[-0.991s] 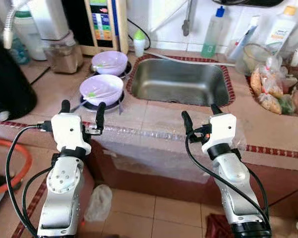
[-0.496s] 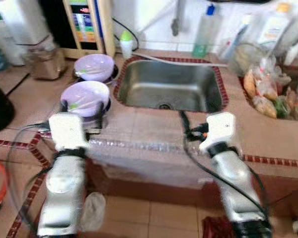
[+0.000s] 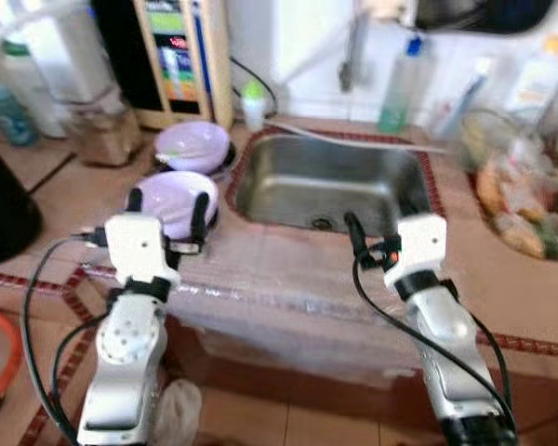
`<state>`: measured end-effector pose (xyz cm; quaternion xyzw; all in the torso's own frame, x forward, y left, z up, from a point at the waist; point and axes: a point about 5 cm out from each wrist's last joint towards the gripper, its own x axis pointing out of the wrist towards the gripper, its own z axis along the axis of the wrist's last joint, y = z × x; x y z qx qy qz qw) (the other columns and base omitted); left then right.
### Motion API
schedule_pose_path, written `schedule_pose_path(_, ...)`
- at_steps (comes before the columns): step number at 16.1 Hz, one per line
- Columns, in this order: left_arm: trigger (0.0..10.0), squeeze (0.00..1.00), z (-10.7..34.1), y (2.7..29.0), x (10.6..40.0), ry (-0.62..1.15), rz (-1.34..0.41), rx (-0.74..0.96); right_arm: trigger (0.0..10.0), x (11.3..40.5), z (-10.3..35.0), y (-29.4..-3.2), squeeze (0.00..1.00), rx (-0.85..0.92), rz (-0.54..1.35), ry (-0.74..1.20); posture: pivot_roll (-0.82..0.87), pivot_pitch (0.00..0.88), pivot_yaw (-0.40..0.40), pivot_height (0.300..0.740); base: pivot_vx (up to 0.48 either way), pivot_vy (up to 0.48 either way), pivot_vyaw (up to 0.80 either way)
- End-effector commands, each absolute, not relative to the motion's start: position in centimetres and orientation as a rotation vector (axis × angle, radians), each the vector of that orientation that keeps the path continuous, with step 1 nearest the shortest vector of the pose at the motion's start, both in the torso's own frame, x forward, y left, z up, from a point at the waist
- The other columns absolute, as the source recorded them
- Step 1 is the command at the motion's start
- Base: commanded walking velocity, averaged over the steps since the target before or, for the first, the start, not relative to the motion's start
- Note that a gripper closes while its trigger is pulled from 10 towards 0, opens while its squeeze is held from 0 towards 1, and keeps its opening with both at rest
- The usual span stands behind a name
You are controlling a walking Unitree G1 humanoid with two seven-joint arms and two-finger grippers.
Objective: Kitchen organization
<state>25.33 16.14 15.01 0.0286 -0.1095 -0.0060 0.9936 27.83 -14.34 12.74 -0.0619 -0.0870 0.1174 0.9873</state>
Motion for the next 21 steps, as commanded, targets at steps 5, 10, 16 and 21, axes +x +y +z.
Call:
schedule_pose_path(5, 10.0, 0.00, 14.8, 16.1, 25.3, -0.213, -0.006, 0.061, 10.0, 28.0, 13.1, -13.9, 0.00, -0.130, 0.263, -0.191, 0.03, 0.000, -0.006, 0.740, 0.051, 0.000, 0.28)
schedule_pose_path(10, 10.0, 0.00, 13.8, 15.3, 24.8, -0.165, -0.088, 0.018, 10.0, 27.9, 13.0, -14.0, 0.00, -0.135, 0.262, -0.185, 0.03, 0.000, -0.012, 0.740, 0.000, 0.000, 0.00)
schedule_pose_path(16, 10.0, 0.00, 12.4, 15.9, 25.9, -0.120, -0.064, -0.044, 10.0, 27.0, 12.8, -12.8, 0.00, -0.087, 0.389, -0.154, 0.01, 0.000, -0.023, 0.740, 0.000, 0.000, 0.00)
schedule_pose_path(21, 10.0, 0.00, 12.4, 16.2, 27.9, -0.135, -0.078, -0.101, 10.0, 26.3, 12.8, -12.3, 0.00, -0.092, 0.459, -0.138, -0.02, 0.008, -0.026, 0.740, 0.000, 0.000, 0.00)
